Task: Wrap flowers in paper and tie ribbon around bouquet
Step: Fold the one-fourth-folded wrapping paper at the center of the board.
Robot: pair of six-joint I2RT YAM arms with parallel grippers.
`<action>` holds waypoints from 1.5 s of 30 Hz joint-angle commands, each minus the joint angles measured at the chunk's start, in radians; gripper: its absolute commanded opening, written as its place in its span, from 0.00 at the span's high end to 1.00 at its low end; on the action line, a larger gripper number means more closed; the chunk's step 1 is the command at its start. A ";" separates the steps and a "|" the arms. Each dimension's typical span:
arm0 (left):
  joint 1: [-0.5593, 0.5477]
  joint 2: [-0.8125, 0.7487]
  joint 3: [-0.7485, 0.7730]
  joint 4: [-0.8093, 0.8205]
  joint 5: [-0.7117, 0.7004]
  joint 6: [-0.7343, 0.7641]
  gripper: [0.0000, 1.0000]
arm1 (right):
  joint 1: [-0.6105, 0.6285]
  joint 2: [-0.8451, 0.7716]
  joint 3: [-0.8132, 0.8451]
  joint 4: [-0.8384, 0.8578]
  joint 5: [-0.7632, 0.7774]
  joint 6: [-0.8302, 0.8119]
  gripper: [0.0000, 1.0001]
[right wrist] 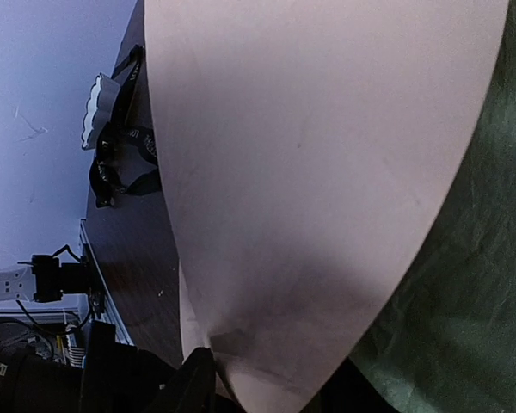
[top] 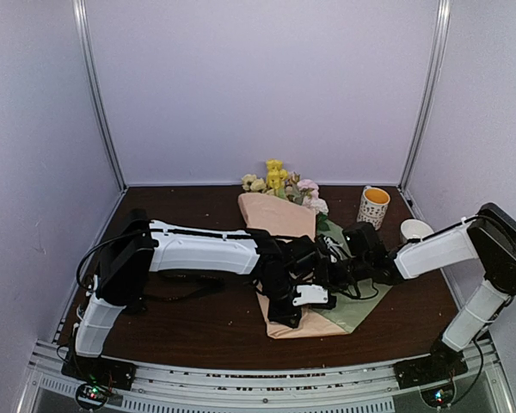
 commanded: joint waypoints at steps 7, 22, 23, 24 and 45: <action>0.010 0.021 -0.008 -0.035 0.033 0.005 0.76 | 0.072 -0.075 -0.092 0.078 0.031 0.076 0.83; 0.010 -0.045 -0.082 0.029 0.094 -0.026 0.75 | 0.075 -0.040 -0.126 0.110 0.039 0.098 0.83; 0.010 -0.047 -0.079 0.029 0.096 -0.025 0.75 | 0.075 -0.038 -0.127 0.115 0.032 0.101 0.89; 0.012 -0.052 -0.076 0.030 0.106 -0.023 0.74 | 0.075 -0.037 -0.126 0.122 0.029 0.102 0.97; 0.493 -0.150 -0.093 0.361 0.280 -0.396 0.68 | 0.070 -0.040 -0.101 0.007 0.054 0.038 1.00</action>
